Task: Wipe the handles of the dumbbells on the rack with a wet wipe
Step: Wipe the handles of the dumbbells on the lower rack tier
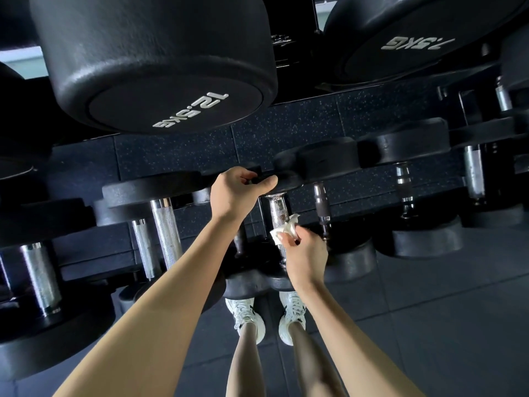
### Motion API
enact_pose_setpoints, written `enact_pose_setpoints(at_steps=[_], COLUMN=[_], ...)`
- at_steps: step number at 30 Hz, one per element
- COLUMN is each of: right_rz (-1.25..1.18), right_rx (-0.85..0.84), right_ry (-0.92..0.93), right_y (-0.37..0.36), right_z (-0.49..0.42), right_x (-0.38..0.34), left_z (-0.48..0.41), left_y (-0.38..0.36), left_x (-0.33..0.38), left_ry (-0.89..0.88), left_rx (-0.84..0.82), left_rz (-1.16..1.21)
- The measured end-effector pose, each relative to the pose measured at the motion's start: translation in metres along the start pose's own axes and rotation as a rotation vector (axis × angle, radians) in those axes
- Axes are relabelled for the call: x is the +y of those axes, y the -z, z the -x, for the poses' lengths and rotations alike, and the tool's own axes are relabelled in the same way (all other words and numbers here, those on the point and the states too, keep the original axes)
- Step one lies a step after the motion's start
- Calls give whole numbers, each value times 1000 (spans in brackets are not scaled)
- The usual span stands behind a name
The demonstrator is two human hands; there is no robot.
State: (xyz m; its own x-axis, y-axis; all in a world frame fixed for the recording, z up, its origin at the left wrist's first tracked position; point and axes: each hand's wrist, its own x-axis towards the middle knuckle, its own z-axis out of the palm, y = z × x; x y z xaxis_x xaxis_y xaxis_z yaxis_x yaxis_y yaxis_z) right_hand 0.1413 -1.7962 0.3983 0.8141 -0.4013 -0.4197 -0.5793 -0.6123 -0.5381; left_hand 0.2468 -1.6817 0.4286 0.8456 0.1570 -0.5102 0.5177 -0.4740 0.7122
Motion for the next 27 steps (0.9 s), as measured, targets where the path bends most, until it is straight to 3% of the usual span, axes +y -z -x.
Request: enact_pose_setpoints(at_steps=[4, 8, 12, 20, 23, 27], right_rz=[159, 140, -84, -526, -629, -542], right_rx=[-26, -41, -80, -322, -256, 36], right_ry=[134, 180, 60, -93, -198, -107], right_y=[-6, -1, 1, 17, 16, 11], right_z=[-9, -14, -19, -36, -38, -27], right_x=[-8, -17, -18, -3, -9, -10], left_z=[-1, 0, 3, 7, 6, 7], left_y=[1, 0, -2, -3, -2, -1], left_x=[0, 0, 0, -1, 1, 3], left_ry=[-2, 10, 15, 19, 44, 48], left_rx=[-2, 8, 28, 48, 28, 22], left_rz=[-16, 3, 23, 57, 87, 95])
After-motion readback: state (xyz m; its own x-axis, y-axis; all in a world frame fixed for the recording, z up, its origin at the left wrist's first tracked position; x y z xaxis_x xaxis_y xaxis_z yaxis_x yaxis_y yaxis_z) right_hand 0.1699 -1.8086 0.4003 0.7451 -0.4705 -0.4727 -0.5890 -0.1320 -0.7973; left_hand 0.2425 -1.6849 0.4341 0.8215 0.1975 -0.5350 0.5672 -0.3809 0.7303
